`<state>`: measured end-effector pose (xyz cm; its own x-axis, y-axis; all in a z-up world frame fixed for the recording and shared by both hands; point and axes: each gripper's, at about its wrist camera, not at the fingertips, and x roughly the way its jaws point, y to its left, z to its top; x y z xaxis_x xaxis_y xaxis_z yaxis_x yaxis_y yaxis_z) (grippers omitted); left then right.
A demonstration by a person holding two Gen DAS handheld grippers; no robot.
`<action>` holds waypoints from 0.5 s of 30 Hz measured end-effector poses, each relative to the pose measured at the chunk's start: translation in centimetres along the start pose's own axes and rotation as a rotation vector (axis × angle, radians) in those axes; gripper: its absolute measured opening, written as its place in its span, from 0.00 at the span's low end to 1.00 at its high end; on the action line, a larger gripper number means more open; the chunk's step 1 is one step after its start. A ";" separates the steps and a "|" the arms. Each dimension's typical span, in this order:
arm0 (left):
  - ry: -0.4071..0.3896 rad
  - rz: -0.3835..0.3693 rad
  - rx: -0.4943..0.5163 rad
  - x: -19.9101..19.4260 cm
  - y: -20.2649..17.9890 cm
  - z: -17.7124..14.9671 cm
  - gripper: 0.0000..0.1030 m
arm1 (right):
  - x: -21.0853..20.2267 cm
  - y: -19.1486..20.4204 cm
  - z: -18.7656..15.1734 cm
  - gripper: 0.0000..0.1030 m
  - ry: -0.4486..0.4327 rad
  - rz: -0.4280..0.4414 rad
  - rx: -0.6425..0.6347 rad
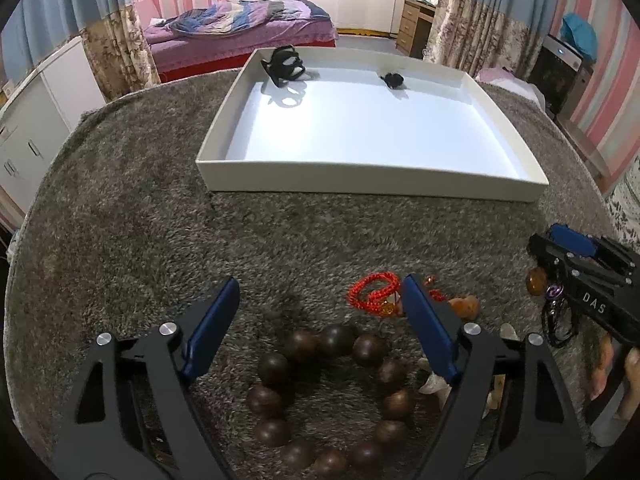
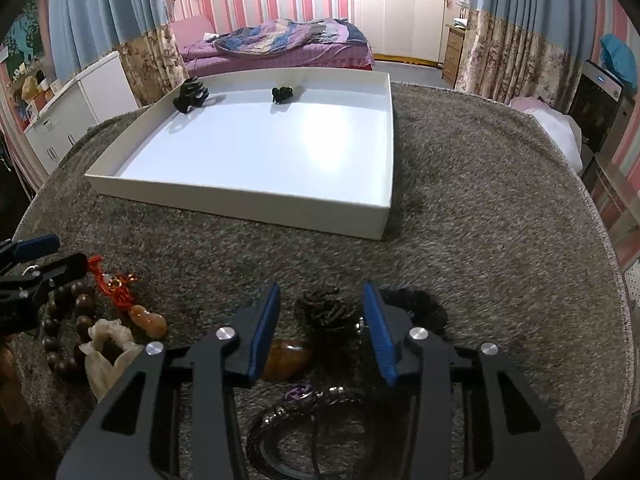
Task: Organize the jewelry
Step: 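Grasp the red beaded cord with the left tool while the right tool grasps the black carved pendant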
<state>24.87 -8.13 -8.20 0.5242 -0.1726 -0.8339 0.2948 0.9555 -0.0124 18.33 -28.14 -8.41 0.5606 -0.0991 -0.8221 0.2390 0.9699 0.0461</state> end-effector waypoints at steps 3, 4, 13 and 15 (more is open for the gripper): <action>0.015 -0.002 0.010 0.6 -0.3 0.2 0.75 | 0.3 -0.1 -0.1 0.35 0.008 -0.006 0.001; 0.021 -0.005 0.010 0.8 -0.4 0.2 0.72 | 0.4 -0.2 -0.1 0.32 0.009 -0.009 0.002; 0.044 -0.055 0.015 2.0 -1.0 0.8 0.64 | 0.7 -0.2 0.1 0.30 0.010 -0.011 0.005; 0.055 -0.079 0.017 2.5 -1.2 1.1 0.61 | 0.8 -0.2 0.1 0.30 0.010 -0.012 0.004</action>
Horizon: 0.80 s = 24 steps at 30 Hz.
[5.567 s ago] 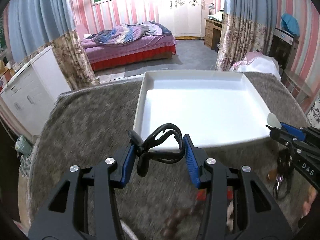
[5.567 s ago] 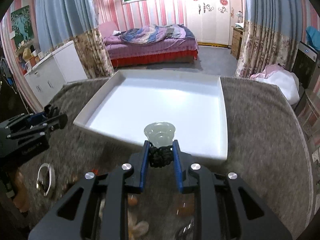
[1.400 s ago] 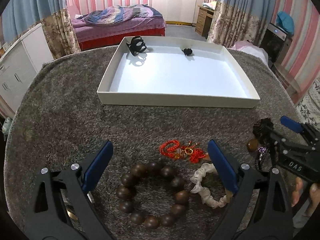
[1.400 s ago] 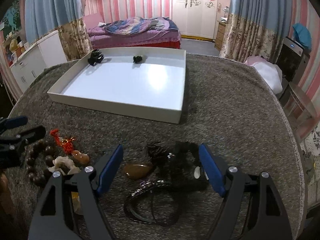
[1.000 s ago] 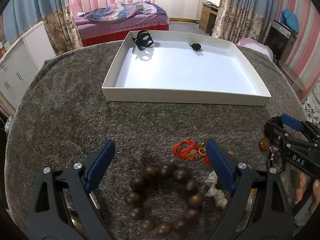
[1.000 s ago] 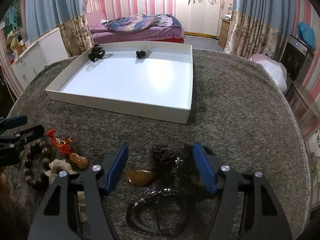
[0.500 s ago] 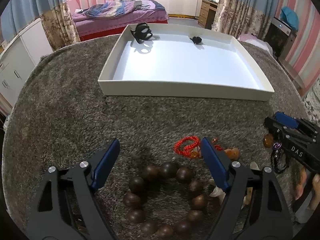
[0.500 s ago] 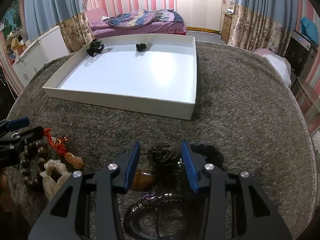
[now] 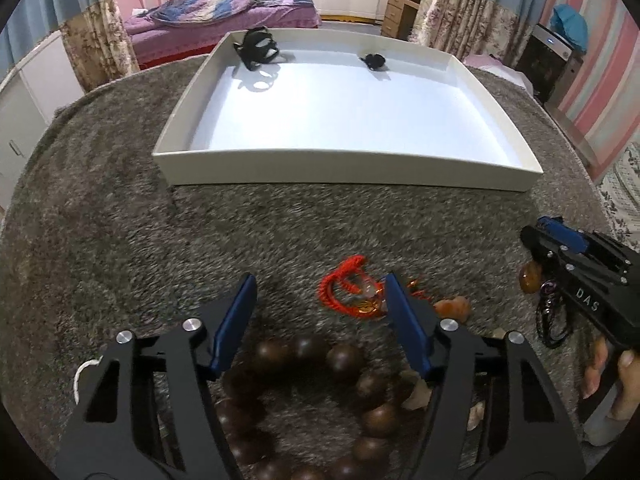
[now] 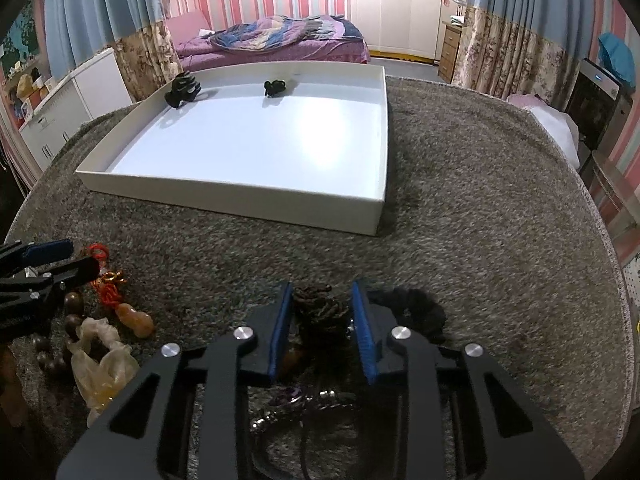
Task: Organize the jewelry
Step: 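Grasp the red beaded cord with the left tool while the right tool grasps the black carved pendant, then carry the red cord in the left tool while the right tool carries the black pendant to the tray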
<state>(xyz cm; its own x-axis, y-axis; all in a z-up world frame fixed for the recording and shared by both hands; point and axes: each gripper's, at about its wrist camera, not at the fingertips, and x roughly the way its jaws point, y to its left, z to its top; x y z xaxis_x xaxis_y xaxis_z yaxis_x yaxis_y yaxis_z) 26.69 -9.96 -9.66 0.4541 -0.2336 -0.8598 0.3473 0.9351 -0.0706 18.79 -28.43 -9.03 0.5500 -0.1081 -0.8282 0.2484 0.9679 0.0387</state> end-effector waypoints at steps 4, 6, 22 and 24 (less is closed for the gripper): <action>0.033 -0.030 -0.018 1.3 0.4 0.7 0.52 | 0.1 0.0 0.1 0.29 0.003 -0.001 0.001; 0.036 -0.024 -0.022 1.7 0.4 0.9 0.48 | 0.2 0.1 0.1 0.29 0.002 -0.003 -0.003; -0.062 -0.040 -0.050 -1.3 0.6 0.7 0.02 | -2.0 -0.6 0.5 0.24 -0.056 0.071 0.043; -0.082 -0.037 -0.050 -2.2 0.5 1.0 0.02 | -2.4 -0.7 0.8 0.24 -0.063 0.083 0.049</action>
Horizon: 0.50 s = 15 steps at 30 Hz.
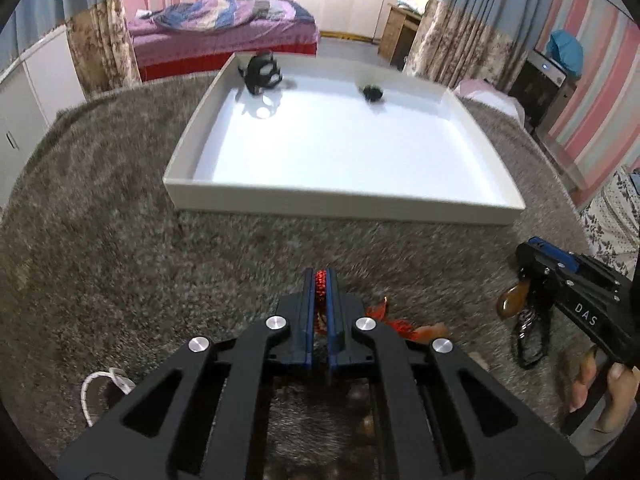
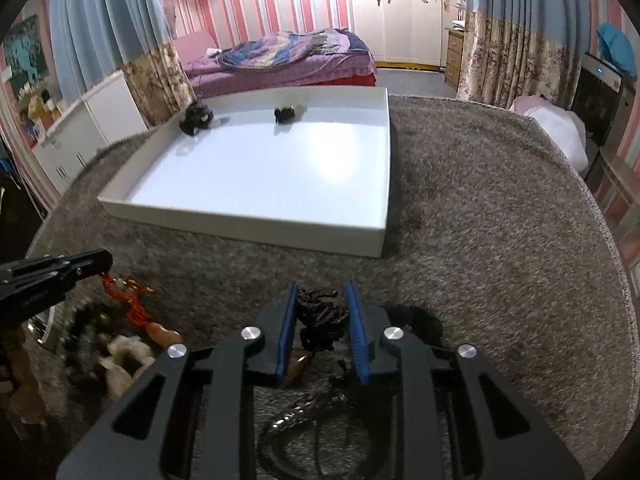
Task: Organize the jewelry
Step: 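Carry the red cord in the left tool while the right tool carries the black pendant to the tray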
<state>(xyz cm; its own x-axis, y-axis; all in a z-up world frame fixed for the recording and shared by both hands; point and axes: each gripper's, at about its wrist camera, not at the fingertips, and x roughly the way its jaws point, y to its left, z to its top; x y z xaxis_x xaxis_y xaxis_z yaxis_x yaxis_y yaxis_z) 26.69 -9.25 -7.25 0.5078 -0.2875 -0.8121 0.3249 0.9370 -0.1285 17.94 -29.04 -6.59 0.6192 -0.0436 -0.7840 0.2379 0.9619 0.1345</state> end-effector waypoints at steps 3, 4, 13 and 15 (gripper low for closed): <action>-0.027 -0.003 -0.001 -1.3 -0.2 0.8 0.02 | -0.5 -0.1 0.6 0.24 -0.010 0.015 0.008; -0.037 0.000 0.001 -1.8 -0.3 1.2 0.02 | -0.6 -0.2 0.8 0.24 -0.011 0.018 0.010; -0.067 -0.013 0.003 -4.0 -0.6 3.3 0.02 | 0.0 -0.7 1.9 0.24 0.005 0.039 0.033; -0.072 -0.016 0.006 -4.3 -1.1 3.8 0.02 | -0.2 -0.8 2.2 0.24 0.000 0.047 0.035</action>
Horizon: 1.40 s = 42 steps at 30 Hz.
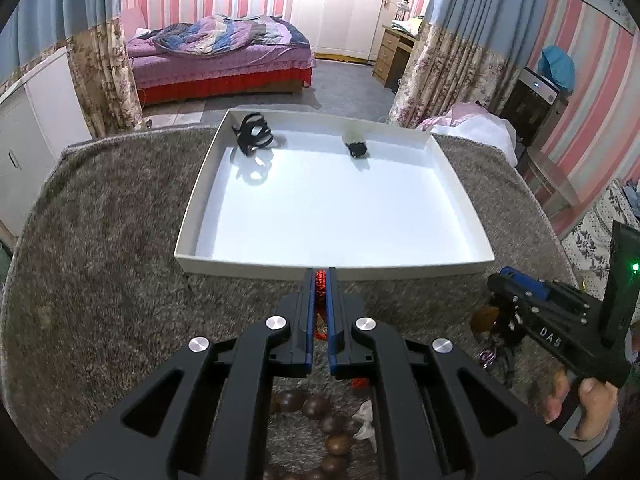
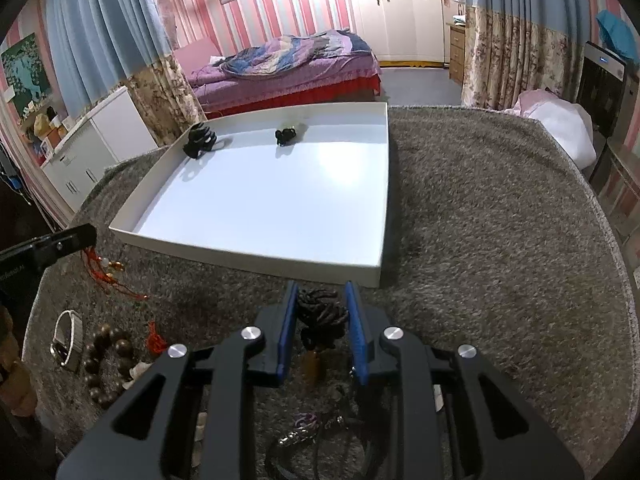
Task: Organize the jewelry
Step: 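Carry the red cord in the left tool while the right tool carries the black pendant to the tray, then open the left tool in the tray while the right tool releases the black pendant and brown stone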
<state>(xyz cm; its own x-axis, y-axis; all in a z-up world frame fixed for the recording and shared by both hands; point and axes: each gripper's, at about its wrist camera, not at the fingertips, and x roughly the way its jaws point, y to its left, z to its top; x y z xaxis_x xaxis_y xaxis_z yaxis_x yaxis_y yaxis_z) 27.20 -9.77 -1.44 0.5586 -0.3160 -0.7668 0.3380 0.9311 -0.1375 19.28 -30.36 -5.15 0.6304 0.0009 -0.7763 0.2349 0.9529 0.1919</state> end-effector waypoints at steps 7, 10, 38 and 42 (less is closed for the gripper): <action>-0.004 -0.021 -0.006 -0.8 -0.8 2.2 0.02 | -1.2 0.2 2.2 0.24 -0.027 0.032 0.008; 0.001 -0.026 -0.006 -0.5 -1.1 3.7 0.02 | -1.6 0.7 4.2 0.24 -0.052 0.022 -0.015; 0.170 0.110 0.069 21.3 -0.9 16.4 0.02 | 16.1 -1.4 18.7 0.24 0.043 -0.115 -0.017; 0.191 0.137 0.072 23.4 -0.4 16.7 0.02 | 17.4 -1.6 18.6 0.24 0.073 -0.156 -0.039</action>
<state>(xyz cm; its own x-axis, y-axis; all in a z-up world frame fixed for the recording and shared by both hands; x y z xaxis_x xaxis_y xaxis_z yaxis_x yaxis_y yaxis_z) 52.80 -20.59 -8.79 0.4516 -0.1412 -0.8810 0.3256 0.9454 0.0154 43.71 -37.49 -7.80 0.5328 -0.1275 -0.8366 0.2963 0.9541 0.0433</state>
